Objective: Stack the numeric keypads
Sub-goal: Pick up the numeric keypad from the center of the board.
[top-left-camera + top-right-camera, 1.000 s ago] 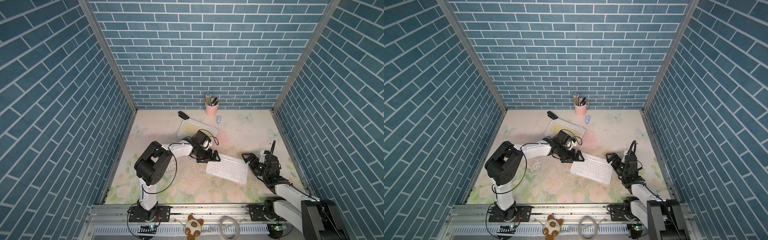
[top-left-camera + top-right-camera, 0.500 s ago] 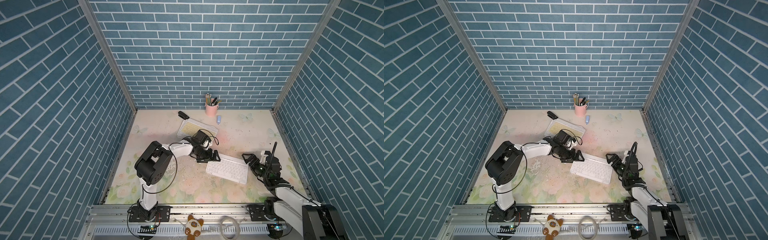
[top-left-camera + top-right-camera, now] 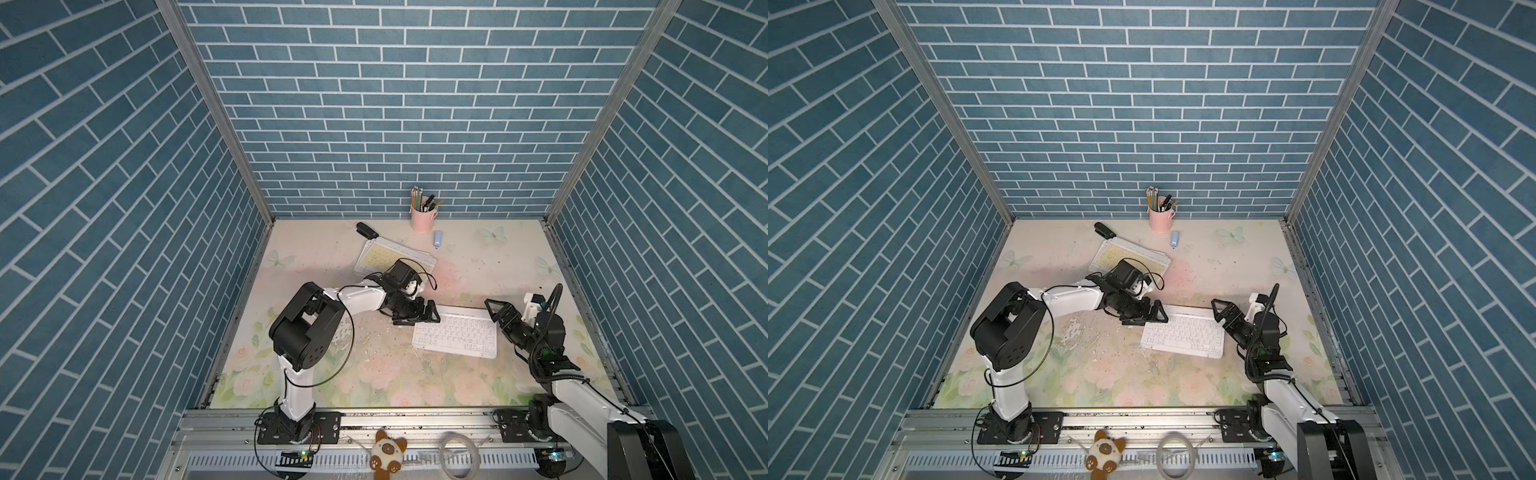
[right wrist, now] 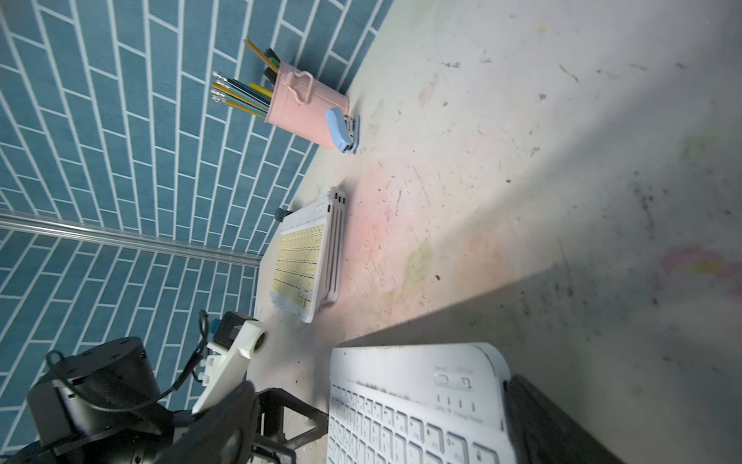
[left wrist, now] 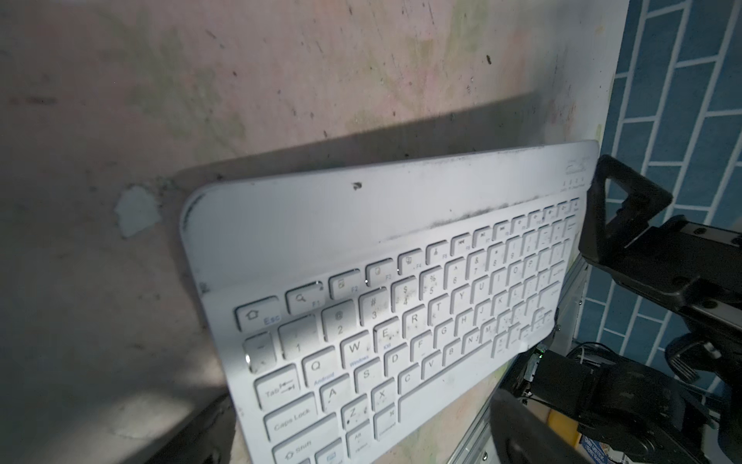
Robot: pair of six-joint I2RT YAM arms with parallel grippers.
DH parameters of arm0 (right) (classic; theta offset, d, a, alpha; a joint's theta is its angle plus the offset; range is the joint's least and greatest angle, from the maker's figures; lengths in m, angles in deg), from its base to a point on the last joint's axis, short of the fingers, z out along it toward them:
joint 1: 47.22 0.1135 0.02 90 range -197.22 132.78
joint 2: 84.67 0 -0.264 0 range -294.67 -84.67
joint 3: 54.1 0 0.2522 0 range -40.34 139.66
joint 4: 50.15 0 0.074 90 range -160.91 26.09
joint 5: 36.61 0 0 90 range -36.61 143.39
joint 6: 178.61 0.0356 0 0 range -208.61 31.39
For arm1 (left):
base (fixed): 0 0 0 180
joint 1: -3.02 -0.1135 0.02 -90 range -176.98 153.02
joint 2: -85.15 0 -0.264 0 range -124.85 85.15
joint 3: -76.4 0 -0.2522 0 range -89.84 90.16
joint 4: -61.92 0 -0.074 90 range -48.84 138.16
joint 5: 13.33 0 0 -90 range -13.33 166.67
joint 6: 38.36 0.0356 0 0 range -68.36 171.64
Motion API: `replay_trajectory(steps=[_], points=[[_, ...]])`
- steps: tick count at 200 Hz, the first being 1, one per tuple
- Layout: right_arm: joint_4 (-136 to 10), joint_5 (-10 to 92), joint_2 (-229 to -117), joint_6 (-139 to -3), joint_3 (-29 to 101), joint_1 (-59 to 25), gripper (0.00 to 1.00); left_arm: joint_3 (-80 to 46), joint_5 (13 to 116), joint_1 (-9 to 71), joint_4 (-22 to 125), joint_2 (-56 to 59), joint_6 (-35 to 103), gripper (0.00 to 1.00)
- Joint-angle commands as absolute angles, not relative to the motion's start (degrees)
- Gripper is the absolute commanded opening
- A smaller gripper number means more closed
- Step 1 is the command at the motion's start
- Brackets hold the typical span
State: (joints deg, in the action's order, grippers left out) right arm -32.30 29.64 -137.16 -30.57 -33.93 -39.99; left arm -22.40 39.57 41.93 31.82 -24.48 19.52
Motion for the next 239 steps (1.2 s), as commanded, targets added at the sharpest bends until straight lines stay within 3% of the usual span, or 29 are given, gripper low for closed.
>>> replay_trajectory(steps=[1,100,174,239], points=[[-29.45,26.24,-136.13,-28.81,-34.15,-38.09,0.96,-22.34,39.76,42.74,30.76,-27.07,20.67,1.00],[-19.24,36.54,-144.38,-25.83,-28.02,-28.32,0.95,-22.85,40.02,42.66,30.49,-26.21,20.79,1.00],[-14.45,42.33,-145.45,-22.28,-27.89,-25.58,0.93,-22.87,39.93,42.70,30.58,-25.95,20.95,1.00],[-16.49,48.03,-149.25,-17.00,-23.97,-21.09,0.92,-22.93,40.02,42.66,30.52,-25.60,21.05,1.00]])
